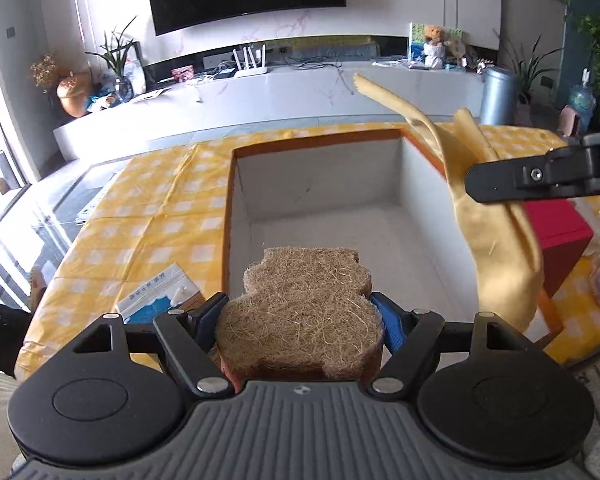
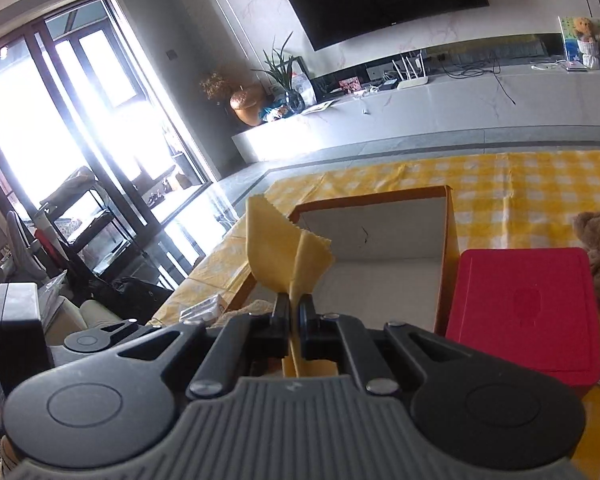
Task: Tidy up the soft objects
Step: 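Carry the yellow cloth and bear pad over the open box and release both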
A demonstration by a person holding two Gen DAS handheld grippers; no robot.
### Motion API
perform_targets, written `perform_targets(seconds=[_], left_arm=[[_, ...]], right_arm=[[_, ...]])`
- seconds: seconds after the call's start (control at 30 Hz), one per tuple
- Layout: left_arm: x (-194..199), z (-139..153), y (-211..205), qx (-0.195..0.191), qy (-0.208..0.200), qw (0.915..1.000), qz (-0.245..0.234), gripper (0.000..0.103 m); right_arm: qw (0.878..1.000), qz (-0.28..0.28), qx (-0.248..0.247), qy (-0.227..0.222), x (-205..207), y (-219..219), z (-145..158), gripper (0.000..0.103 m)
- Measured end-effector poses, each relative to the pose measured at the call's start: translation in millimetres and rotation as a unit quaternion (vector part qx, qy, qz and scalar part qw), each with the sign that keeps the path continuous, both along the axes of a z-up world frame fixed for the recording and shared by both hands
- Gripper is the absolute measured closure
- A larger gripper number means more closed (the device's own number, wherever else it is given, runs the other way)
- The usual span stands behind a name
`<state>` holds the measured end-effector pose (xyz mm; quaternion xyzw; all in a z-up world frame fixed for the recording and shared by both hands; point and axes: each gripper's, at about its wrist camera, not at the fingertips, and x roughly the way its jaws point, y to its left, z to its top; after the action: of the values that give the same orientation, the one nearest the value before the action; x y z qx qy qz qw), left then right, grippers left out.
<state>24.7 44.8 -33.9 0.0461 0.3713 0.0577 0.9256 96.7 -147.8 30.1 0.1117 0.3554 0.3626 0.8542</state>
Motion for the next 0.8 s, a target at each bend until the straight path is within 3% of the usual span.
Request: perform_targets(seconds=[0.27,0.37,0.43,0.53,0.7,0.8], left_arm=[[-6.7,-2.3,-12.8,0.041,-0.001,0.9991,-0.011,0.011],[-9.5,-2.6,-16.9,0.047,0.004,0.9976,-0.052,0.008],[-10.7,-3.8,-10.5,0.027,0.012,0.9963,-0.081,0.005],[-17.4,0.4,0.5,-0.017,0.007,0.9966,-0.080,0.003],[-27.0,22.1,36.8,-0.086,-0.022,0.9950,-0.046,0.003],[-30.8,38.5,56.0,-0.078,-0.059,0.9952,-0.004,0.002]], right_arm=[[0.999,0.010,-0.013,0.045,15.4,16.5,-30.1,0.101],[0.998,0.012,-0.023,0.049,16.5,22.2,-33.8,0.101],[0.998,0.013,-0.022,0.052,15.8,19.6,-35.3,0.101],[0.998,0.011,-0.024,0.054,14.8,17.4,-36.7,0.100],[0.998,0.014,-0.034,0.058,17.0,23.0,-37.7,0.099],[0.997,0.018,-0.048,0.062,20.4,32.7,-40.9,0.097]])
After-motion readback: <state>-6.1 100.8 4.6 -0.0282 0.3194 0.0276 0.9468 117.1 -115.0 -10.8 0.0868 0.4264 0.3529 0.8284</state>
